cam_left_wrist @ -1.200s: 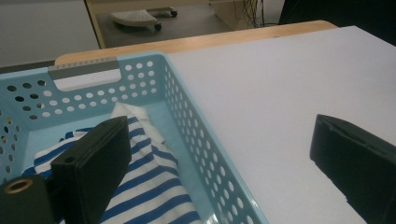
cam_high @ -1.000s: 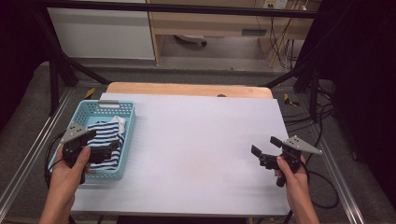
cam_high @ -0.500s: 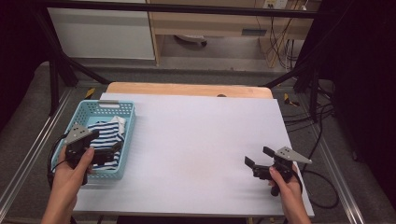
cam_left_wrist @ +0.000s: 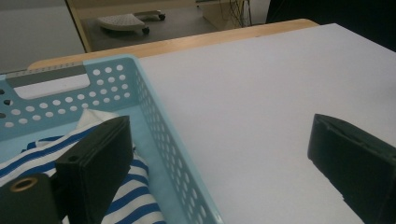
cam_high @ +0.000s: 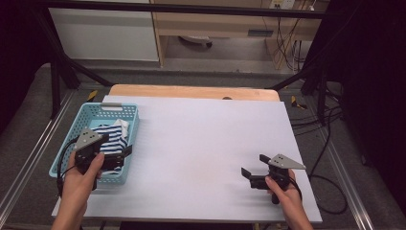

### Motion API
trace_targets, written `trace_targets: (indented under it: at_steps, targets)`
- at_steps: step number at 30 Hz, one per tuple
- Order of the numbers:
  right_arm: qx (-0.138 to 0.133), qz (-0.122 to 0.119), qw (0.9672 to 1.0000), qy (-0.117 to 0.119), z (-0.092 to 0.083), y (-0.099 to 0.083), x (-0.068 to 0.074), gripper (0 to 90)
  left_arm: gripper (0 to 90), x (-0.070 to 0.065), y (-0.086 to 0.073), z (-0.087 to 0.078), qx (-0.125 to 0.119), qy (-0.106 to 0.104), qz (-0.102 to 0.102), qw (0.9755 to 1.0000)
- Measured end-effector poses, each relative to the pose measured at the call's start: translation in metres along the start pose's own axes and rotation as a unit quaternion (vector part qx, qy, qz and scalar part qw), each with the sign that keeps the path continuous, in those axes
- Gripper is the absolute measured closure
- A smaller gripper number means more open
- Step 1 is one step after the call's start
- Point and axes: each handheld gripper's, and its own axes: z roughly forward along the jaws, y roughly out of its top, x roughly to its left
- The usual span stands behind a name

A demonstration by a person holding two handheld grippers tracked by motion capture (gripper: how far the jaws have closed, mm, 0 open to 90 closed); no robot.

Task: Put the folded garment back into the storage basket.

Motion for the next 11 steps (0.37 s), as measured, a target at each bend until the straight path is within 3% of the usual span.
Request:
trace_targets:
  at_steps: [5, 8, 11]
  targets:
    - [0.011, -0.018, 0.9997, 0.007, 0.009, 0.001, 0.007, 6.1, 6.7, -0.01, 0.003, 0.003, 0.001, -0.005, 0.007, 1.0]
    - [0.022, -0.032, 0.9992, 0.013, 0.012, 0.0, 0.011, 6.0, 6.7, -0.018, 0.005, 0.003, -0.011, -0.009, 0.005, 0.9999]
    - [0.022, -0.032, 0.9992, 0.015, 0.011, 0.0, 0.011, 6.0, 6.7, -0.028, 0.009, 0.004, -0.015, -0.014, 0.014, 0.9997]
